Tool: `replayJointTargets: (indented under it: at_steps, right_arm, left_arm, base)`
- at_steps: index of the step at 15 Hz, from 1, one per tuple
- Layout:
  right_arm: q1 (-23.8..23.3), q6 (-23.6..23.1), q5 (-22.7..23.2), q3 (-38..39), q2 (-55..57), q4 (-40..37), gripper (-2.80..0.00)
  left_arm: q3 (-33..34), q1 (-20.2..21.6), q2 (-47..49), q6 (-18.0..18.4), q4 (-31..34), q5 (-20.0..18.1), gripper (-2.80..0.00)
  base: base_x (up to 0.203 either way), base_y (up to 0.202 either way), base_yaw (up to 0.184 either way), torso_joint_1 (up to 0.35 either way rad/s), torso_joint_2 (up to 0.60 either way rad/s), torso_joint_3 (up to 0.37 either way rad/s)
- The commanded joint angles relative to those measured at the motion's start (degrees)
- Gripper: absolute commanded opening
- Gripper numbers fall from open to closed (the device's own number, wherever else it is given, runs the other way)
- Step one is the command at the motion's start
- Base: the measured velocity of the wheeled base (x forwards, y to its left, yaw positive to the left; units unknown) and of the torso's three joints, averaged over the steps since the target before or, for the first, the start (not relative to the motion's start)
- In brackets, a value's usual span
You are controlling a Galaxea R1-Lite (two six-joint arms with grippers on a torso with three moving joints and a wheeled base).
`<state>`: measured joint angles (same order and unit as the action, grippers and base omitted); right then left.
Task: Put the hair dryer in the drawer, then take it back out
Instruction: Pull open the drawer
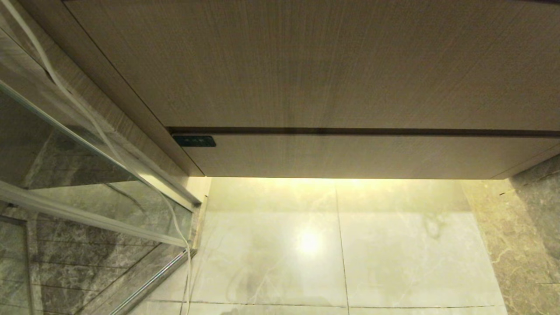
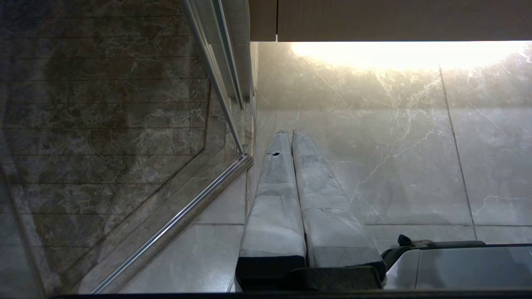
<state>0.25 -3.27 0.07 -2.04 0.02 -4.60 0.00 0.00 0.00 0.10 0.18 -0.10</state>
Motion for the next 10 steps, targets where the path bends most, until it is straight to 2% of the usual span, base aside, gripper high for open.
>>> replayJointTargets:
  at_steps: [1,8,10]
  right_arm:
    - [0.01,-0.07,0.01,-0.07,-0.02,0.03,-2.8]
    - [0.01,-0.07,0.07,-0.1,0.0,-0.03,-2.8]
    - [0.03,-0.05,2.44,-5.45,4.28,-7.0,-2.8]
  left_arm:
    - [0.0,0.0,0.0,-0.01,-0.01,0.01,-2.8]
    - [0.0,0.0,0.0,-0.01,-0.01,0.01,-2.8]
    - [0.0,0.0,0.0,-0.01,-0.01,0.01,-2.8]
  base:
    - [0.0,0.0,0.0,0.0,0.0,0.0]
    - [0.0,0.0,0.0,0.0,0.0,0.0]
    - [0.0,0.0,0.0,0.0,0.0,0.0]
